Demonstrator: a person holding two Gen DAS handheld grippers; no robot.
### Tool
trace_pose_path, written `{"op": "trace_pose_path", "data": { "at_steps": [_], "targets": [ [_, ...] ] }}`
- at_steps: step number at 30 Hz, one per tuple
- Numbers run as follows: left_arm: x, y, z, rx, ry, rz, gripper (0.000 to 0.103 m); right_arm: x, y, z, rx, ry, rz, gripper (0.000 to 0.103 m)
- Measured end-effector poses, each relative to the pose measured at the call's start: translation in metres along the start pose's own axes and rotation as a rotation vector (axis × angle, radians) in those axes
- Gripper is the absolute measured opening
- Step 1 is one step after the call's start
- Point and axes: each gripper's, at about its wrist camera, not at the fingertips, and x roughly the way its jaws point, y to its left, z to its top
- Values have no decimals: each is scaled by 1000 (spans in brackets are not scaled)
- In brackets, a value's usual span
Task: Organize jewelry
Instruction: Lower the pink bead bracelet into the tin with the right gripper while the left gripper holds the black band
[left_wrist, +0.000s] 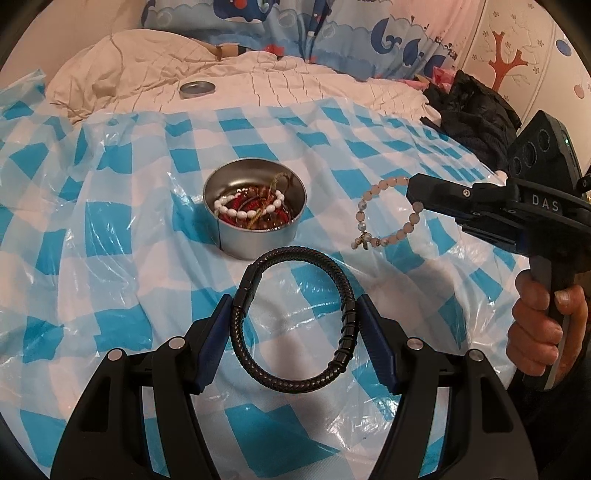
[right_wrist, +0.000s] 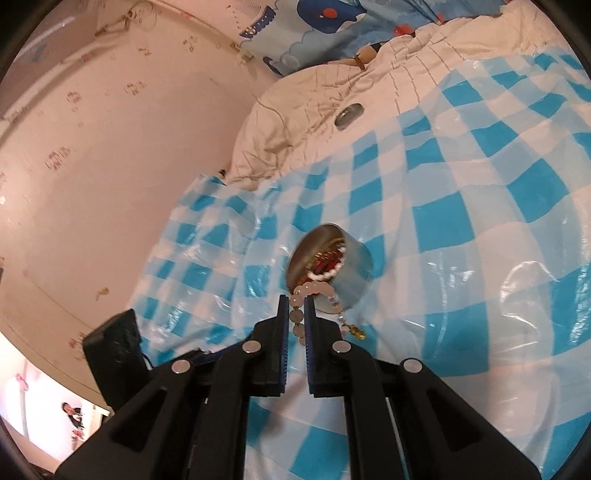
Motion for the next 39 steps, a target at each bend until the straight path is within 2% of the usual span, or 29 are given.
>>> {"op": "trace_pose_path", "data": {
  "at_steps": [7, 16, 39],
  "targets": [
    [-1, 0, 7, 16, -15, 37, 64, 9, -2, 5, 19, 2, 35, 9],
    [1, 0, 19, 33, -33, 68, 64, 14, -12, 8, 37, 14, 40, 9],
    [5, -5, 30, 36, -43, 69, 64, 19, -11, 2, 45, 27, 56, 9]
  ]
}}
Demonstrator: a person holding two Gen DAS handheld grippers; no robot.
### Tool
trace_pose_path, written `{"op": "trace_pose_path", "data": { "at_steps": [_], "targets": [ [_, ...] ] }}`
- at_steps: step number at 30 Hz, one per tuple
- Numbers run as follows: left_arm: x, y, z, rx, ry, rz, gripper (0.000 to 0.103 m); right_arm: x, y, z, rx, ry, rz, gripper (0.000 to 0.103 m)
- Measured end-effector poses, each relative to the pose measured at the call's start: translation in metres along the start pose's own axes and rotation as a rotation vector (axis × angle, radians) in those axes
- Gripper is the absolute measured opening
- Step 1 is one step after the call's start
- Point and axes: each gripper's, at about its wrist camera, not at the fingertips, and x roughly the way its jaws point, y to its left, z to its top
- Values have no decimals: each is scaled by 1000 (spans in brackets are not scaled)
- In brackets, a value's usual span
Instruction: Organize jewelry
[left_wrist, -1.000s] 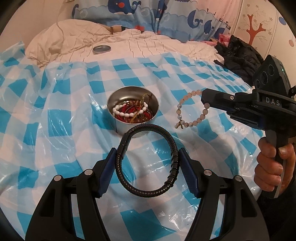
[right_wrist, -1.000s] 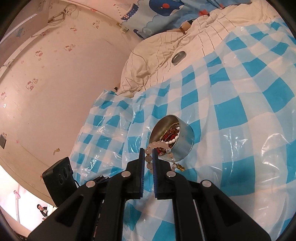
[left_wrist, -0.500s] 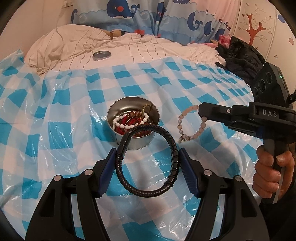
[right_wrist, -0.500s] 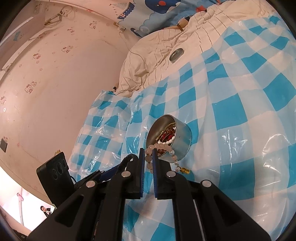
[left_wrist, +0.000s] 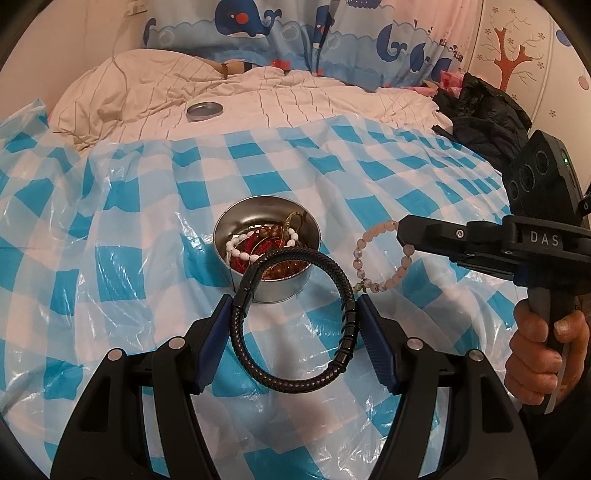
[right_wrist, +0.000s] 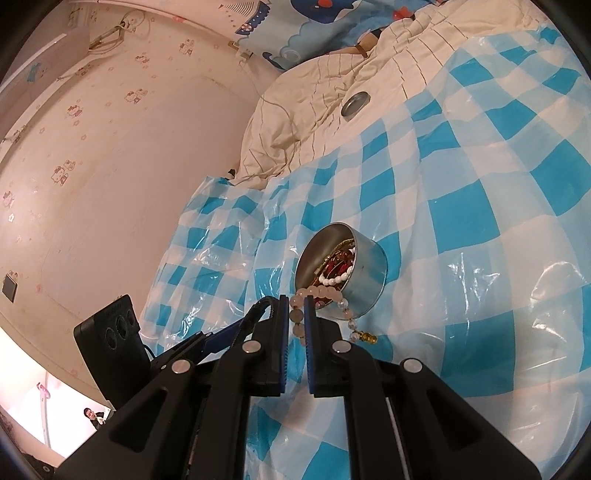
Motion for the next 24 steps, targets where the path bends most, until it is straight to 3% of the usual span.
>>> {"op": "trace_pose_path", "data": {
  "at_steps": [18, 24],
  "targets": [
    [20, 15, 20, -115, -30, 0, 64, -6, 0, 5, 21, -30, 38, 9],
    [44, 28, 40, -195, -56, -12, 65, -11, 1, 8, 25, -40, 59, 9]
  ]
}}
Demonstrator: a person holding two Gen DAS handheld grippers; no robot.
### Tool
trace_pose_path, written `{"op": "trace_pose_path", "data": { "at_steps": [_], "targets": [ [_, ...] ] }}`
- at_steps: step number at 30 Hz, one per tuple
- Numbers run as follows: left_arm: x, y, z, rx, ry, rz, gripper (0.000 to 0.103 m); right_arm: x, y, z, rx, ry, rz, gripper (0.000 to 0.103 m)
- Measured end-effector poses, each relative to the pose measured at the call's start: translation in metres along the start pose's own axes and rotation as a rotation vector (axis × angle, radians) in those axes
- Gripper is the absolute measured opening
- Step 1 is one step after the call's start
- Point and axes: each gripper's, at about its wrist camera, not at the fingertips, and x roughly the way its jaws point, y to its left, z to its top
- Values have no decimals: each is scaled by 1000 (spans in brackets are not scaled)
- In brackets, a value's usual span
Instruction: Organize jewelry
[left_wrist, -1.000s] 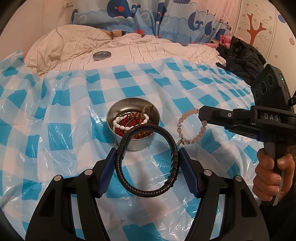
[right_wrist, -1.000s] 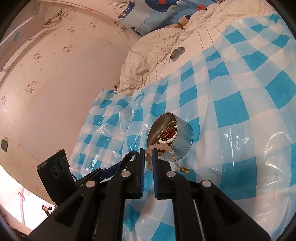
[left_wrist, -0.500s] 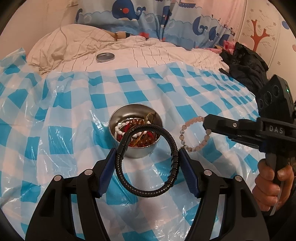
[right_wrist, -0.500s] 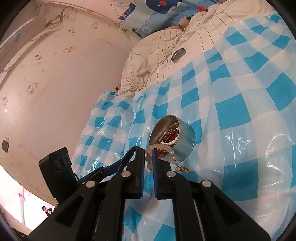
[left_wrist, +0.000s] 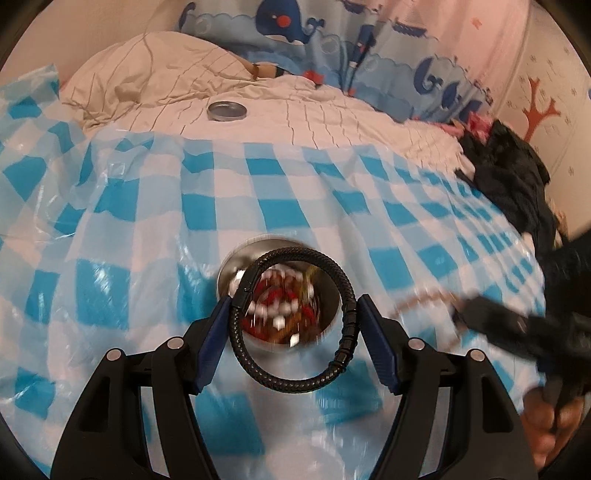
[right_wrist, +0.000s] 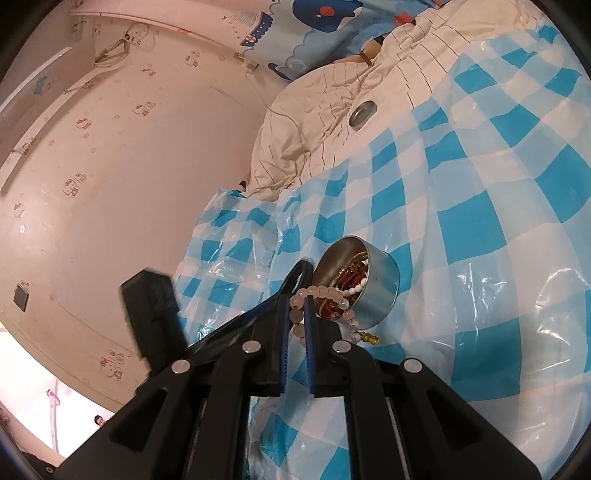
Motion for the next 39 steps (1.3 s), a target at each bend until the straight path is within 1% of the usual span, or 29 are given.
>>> {"op": "trace_pose_path", "data": {
  "at_steps": [2, 4, 6, 7, 11, 14, 17, 18, 19, 20, 22, 23, 25, 26, 28, 30, 31, 32, 33, 34, 35, 36, 38, 39],
  "targets": [
    [19, 6, 7, -21, 13, 7, 66, -2, -1, 1, 3, -4, 0, 9],
    [39, 13, 12, -58, 47, 2, 67, -2, -2, 2, 5, -6, -4, 9],
    [48, 19, 13, -102, 68, -27, 68, -3, -3, 4, 4, -8, -5, 11],
    [47, 19, 12, -109, 63, -40, 70, -4, -3, 5, 3, -10, -5, 11],
    [38, 22, 14, -133, 47, -67, 77, -2, 3, 8, -11, -16, -1, 11],
    [20, 31, 15, -173, 16, -73, 78, 0, 8, 12, -18, -17, 6, 11],
    [-6, 43, 12, -217, -22, -54, 80, 6, 15, 13, -80, 8, -62, 13],
    [-16, 50, 9, -237, -34, -37, 82, 11, 16, 10, -106, 31, -109, 31],
    [-22, 54, 7, -250, -39, -24, 82, 16, 16, 7, -127, 48, -150, 56],
    [-29, 59, 5, -263, -42, -9, 83, 24, 15, 1, -163, 70, -216, 62],
    [-40, 69, 1, -282, -42, 9, 83, 42, 9, -11, -210, 125, -304, 64],
    [-44, 72, -2, -285, -45, 9, 83, 57, 5, -19, -241, 170, -366, 66],
    [-52, 76, -7, -286, -46, 14, 84, 75, 1, -29, -291, 209, -431, 71],
    [-55, 78, -10, -282, -43, 16, 84, 88, 1, -36, -342, 228, -488, 72],
    [-58, 81, -12, -272, -36, 21, 84, 100, 1, -43, -413, 233, -556, 74],
    [-62, 84, -13, -267, -37, 21, 84, 113, 2, -53, -495, 252, -633, 72],
    [-63, 86, -14, -270, -36, 24, 84, 114, 3, -56, -528, 246, -677, 58],
    [-64, 87, -14, -275, -36, 23, 84, 113, 2, -57, -538, 240, -699, 49],
    [-66, 89, -14, -280, -39, 20, 84, 108, 0, -56, -530, 230, -699, 35],
    [-67, 89, -15, -283, -41, 20, 84, 101, -4, -52, -499, 220, -687, 17],
    [-68, 90, -15, -285, -43, 20, 84, 96, -8, -49, -465, 216, -659, 14],
    [-69, 90, -15, -285, -45, 19, 84, 90, -11, -45, -425, 207, -630, 10],
    [-69, 89, -14, -280, -44, 16, 84, 77, -13, -38, -351, 175, -584, 9],
    [-69, 89, -14, -277, -43, 17, 84, 71, -12, -36, -335, 158, -565, 9]
  ]
}}
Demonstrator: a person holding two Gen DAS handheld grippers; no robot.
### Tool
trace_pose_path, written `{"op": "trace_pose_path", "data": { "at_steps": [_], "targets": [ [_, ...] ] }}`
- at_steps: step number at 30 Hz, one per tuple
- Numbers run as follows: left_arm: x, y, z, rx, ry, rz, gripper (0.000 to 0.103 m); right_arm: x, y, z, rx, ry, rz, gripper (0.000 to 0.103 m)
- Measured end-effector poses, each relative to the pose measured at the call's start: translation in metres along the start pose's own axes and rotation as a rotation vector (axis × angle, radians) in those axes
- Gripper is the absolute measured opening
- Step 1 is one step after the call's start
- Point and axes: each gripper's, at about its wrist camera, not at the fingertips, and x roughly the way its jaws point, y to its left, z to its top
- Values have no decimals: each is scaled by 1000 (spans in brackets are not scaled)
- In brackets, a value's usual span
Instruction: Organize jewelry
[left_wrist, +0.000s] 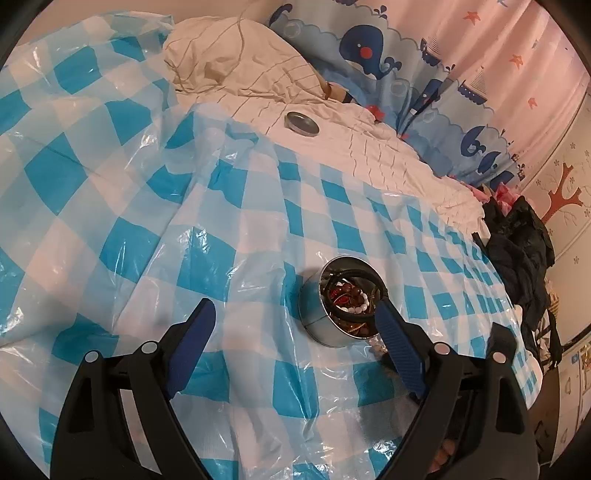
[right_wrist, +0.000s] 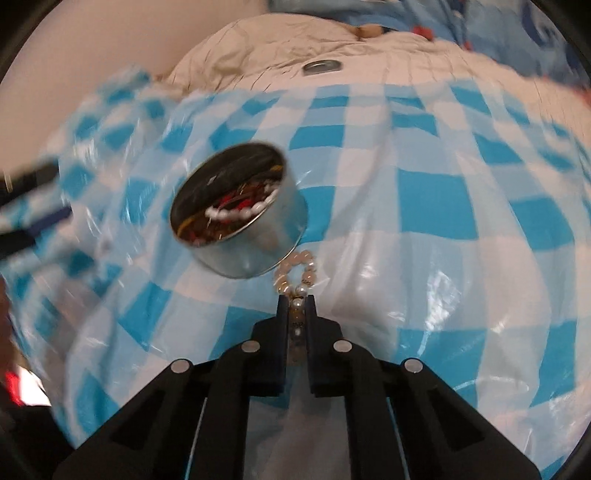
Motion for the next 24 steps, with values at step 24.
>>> {"op": "trace_pose_path", "data": {
  "at_steps": [24],
  "targets": [
    [-6, 10, 4, -17, -6, 1, 84, 47, 35, 67, 37, 27, 96, 10]
  ]
}}
